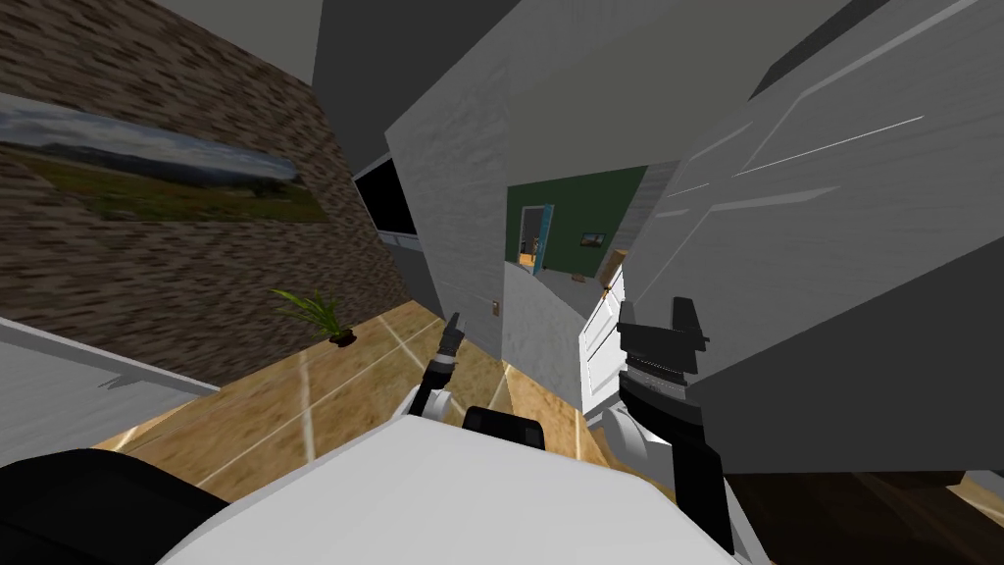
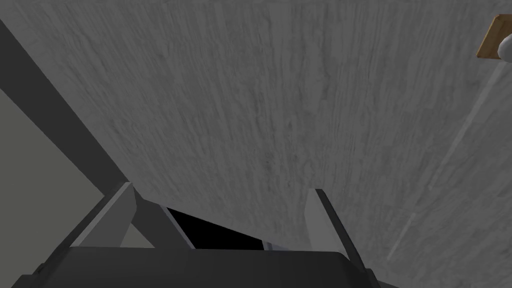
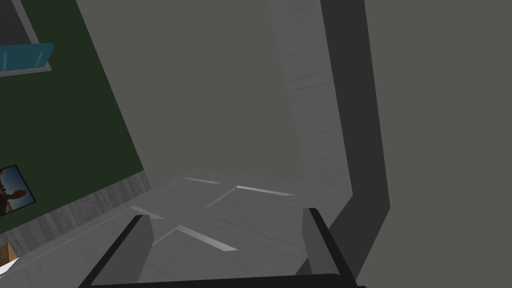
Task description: Push the door open
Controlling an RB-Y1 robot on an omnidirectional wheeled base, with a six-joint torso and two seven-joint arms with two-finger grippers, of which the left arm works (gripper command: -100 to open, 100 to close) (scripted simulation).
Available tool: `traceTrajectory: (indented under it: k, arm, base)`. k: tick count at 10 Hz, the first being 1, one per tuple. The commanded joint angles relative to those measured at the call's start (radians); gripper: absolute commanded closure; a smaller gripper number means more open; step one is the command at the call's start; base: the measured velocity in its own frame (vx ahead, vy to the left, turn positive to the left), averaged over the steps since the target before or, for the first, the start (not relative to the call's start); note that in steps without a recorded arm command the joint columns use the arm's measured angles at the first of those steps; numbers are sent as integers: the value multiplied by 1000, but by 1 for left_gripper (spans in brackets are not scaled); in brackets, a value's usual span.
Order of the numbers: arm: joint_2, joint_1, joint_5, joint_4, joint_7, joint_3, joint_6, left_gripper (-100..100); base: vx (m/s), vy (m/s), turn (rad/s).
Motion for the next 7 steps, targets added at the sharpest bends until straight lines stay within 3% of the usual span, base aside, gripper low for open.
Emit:
traceTrajectory:
  k: [1,3,7]
  arm:
    - [3,-16,-1,50,3,-11,-2,-100]
    - [5,-24,-3,89,4,-18,-5,-100]
    - [7,-56,-8,215,7,-48,-16,-100]
  base:
    - [91,58,-98]
    - [69,59,-59]
    - [72,57,-79]
